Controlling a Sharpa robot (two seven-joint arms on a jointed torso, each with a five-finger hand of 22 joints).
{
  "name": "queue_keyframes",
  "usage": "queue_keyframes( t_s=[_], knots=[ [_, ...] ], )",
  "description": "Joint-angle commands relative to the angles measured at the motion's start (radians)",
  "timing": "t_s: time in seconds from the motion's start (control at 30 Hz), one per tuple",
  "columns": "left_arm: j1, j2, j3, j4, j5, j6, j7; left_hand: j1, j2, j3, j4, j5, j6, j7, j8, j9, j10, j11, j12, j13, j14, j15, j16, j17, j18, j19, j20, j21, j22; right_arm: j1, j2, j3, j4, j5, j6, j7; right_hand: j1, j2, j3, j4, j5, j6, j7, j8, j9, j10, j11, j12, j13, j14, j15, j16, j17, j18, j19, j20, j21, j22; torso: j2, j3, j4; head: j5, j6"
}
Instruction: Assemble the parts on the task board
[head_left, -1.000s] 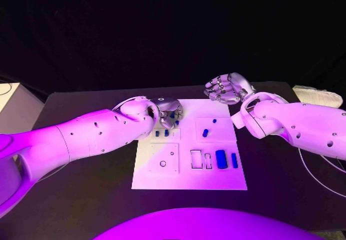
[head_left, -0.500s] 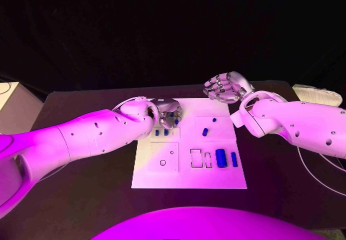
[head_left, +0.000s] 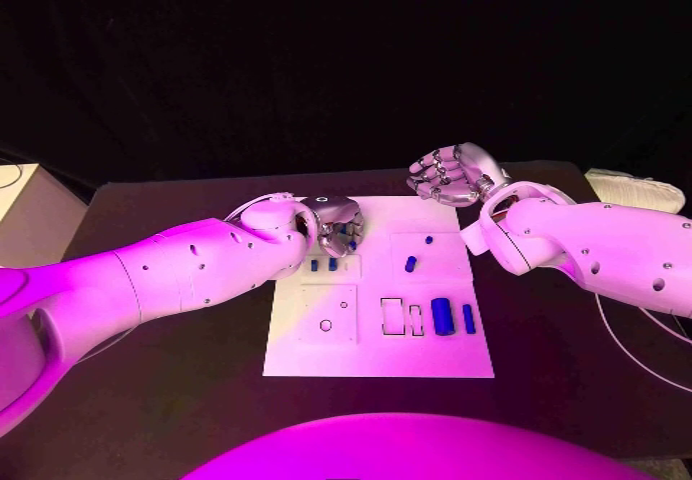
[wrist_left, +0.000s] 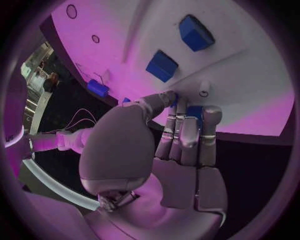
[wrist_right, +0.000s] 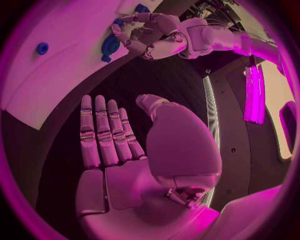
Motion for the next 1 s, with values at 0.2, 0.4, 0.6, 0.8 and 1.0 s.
queue_keyframes(
  t_s=[0.2,0.4,0.6,0.8,1.0],
  knots=[
    [-0.002,-0.009,0.000,0.009,0.020,-0.070,0.026,0.005,0.020,0.003,-0.017,-0.001,0.024,-0.003,-0.008,0.008,0.038,-0.006,-0.039,-0.006,0.027,-0.004,0.010,0.027,-0.017,0.029,-0.005,0.021,0.026,0.000,0.001,0.000,0.001,-0.007,0.014,0.013,0.004,0.005,0.001,-0.002,0.006,0.007,0.042,0.000,-0.001,0.002,-0.004,-0.005,-0.001,0.004,-0.002,-0.004,-0.002,0.014,-0.005,-0.002,0.001,-0.002,0.000,0.0004,-0.0004,0.000,0.003],
    [-0.003,-0.041,0.006,0.045,0.030,-0.098,0.041,0.004,0.017,0.004,-0.024,0.001,0.026,-0.001,-0.016,0.008,0.046,-0.005,-0.056,-0.008,0.031,-0.003,0.011,0.030,-0.018,0.033,-0.006,0.025,0.029,0.000,0.000,0.000,0.001,-0.007,0.015,0.013,0.003,0.005,0.001,-0.002,0.006,0.007,0.043,0.000,-0.001,0.002,-0.003,-0.006,-0.001,0.004,-0.002,-0.004,-0.003,0.014,-0.005,-0.002,0.001,-0.003,0.000,0.0000,0.0001,-0.002,0.005],
    [-0.003,-0.079,0.023,0.096,0.040,-0.106,0.046,0.000,0.015,0.002,-0.024,0.001,0.027,-0.001,-0.019,0.008,0.050,-0.005,-0.063,-0.009,0.032,-0.003,0.011,0.031,-0.018,0.033,-0.006,0.025,0.029,-0.001,-0.001,0.000,0.001,-0.008,0.015,0.013,0.002,0.005,0.002,-0.002,0.006,0.007,0.043,0.000,-0.001,0.002,-0.003,-0.006,-0.001,0.004,-0.001,-0.004,-0.003,0.014,-0.005,-0.002,0.001,-0.004,-0.002,-0.0003,0.0011,-0.002,0.006],
    [-0.002,-0.147,0.049,0.159,0.075,-0.080,0.040,-0.005,0.012,-0.002,-0.025,0.000,0.029,-0.001,-0.023,0.008,0.054,-0.005,-0.072,-0.010,0.033,-0.003,0.012,0.031,-0.019,0.034,-0.006,0.026,0.031,-0.001,-0.005,0.000,0.001,-0.009,0.016,0.012,0.002,0.005,0.002,-0.002,0.006,0.007,0.043,0.000,-0.001,0.002,-0.003,-0.006,-0.001,0.004,-0.001,-0.004,-0.003,0.014,-0.005,-0.002,0.001,-0.004,-0.002,0.0003,0.0027,-0.003,0.005],
    [-0.001,-0.192,0.060,0.186,0.093,-0.039,0.033,-0.008,0.010,-0.005,-0.024,0.000,0.030,-0.001,-0.025,0.008,0.057,-0.005,-0.077,-0.010,0.034,-0.002,0.012,0.033,-0.019,0.036,-0.006,0.028,0.034,-0.001,-0.006,0.000,0.000,-0.009,0.016,0.011,0.002,0.005,0.002,-0.002,0.006,0.007,0.043,0.000,-0.001,0.002,-0.003,-0.006,-0.001,0.004,-0.001,-0.004,-0.003,0.014,-0.005,-0.002,0.001,-0.004,-0.003,-0.0002,0.0056,-0.001,0.006]
  ],
)
